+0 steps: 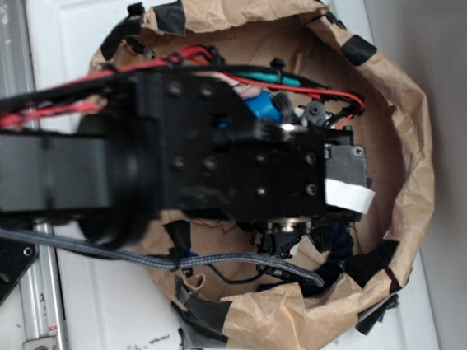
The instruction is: Grab the blue rope.
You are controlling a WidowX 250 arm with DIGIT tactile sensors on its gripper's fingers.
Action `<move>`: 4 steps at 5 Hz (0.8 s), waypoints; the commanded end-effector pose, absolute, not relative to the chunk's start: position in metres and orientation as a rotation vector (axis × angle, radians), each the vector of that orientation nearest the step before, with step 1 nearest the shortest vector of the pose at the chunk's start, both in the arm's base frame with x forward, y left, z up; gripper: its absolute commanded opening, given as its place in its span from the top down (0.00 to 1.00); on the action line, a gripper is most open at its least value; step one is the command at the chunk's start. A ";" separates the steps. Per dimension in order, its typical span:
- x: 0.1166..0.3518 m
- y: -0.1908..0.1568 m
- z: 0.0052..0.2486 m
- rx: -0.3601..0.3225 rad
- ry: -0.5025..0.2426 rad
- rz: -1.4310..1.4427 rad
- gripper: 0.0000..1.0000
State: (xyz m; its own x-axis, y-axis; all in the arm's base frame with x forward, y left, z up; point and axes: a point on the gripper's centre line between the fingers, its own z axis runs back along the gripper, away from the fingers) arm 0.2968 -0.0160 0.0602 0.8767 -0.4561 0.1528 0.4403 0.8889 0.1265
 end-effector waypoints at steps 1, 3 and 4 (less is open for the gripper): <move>0.319 -0.046 0.064 0.038 -0.299 -0.547 0.00; 0.328 -0.070 0.044 0.036 -0.273 -0.606 0.00; 0.333 -0.076 0.025 0.048 -0.228 -0.649 0.00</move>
